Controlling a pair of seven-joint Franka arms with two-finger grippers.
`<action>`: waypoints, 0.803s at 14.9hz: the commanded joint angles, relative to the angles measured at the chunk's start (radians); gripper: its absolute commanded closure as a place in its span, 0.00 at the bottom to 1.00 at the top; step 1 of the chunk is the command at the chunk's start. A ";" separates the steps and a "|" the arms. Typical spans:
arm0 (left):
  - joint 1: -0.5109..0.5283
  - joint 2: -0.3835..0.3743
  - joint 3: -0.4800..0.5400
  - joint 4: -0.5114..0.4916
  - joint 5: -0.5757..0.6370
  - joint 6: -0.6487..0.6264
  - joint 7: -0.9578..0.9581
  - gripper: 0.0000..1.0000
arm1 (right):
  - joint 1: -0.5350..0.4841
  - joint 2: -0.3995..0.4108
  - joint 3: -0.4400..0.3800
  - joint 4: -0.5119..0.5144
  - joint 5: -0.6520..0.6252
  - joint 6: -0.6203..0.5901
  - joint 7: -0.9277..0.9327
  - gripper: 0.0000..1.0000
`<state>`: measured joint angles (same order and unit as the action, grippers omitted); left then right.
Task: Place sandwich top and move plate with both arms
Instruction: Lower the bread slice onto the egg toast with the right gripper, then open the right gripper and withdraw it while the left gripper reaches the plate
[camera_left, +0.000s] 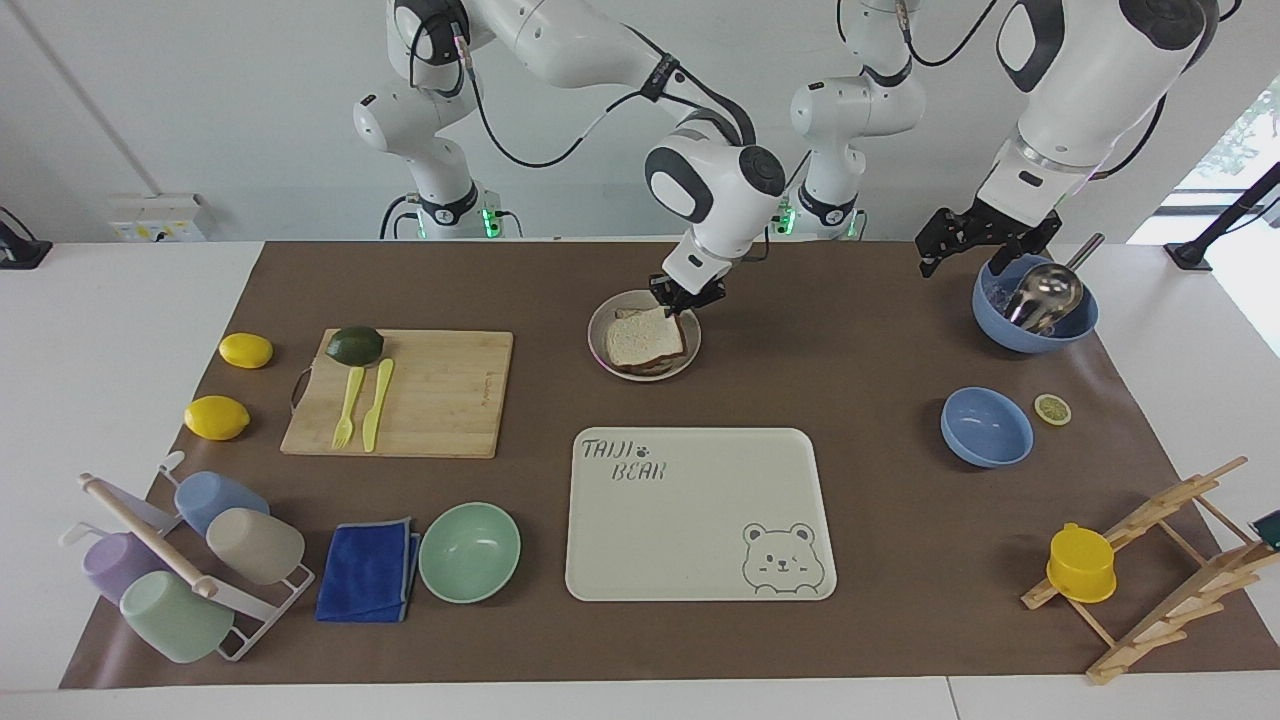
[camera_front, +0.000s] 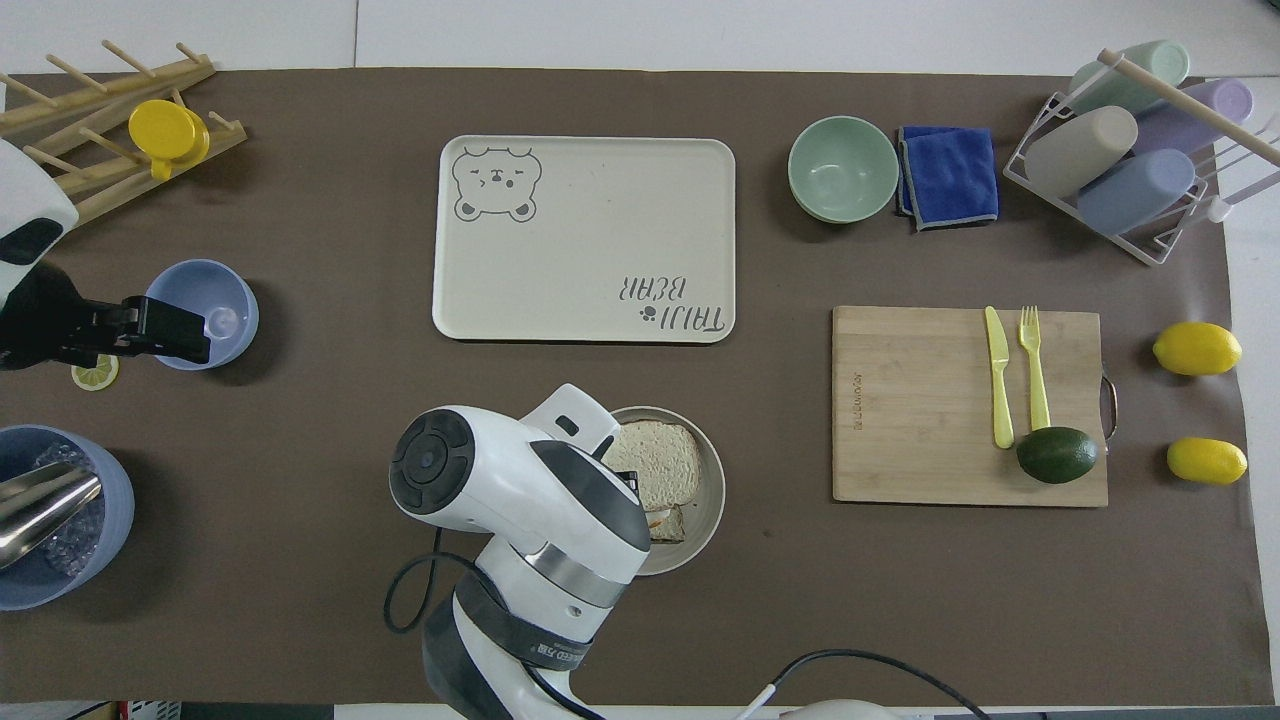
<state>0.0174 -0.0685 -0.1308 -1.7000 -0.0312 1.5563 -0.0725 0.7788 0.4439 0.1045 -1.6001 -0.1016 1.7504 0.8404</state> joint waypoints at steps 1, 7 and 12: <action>0.009 -0.025 -0.007 -0.029 0.017 0.019 -0.018 0.00 | -0.010 -0.010 0.006 -0.014 0.022 0.037 0.022 0.00; 0.004 -0.030 -0.009 -0.041 0.016 0.033 -0.059 0.00 | -0.197 -0.152 0.003 -0.015 0.022 0.046 0.000 0.00; -0.043 -0.082 -0.020 -0.167 0.007 0.100 -0.107 0.00 | -0.363 -0.264 -0.002 -0.014 0.020 -0.119 -0.086 0.00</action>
<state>0.0126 -0.0916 -0.1508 -1.7771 -0.0315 1.6141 -0.1487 0.4534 0.2231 0.0931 -1.5862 -0.0981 1.6890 0.7824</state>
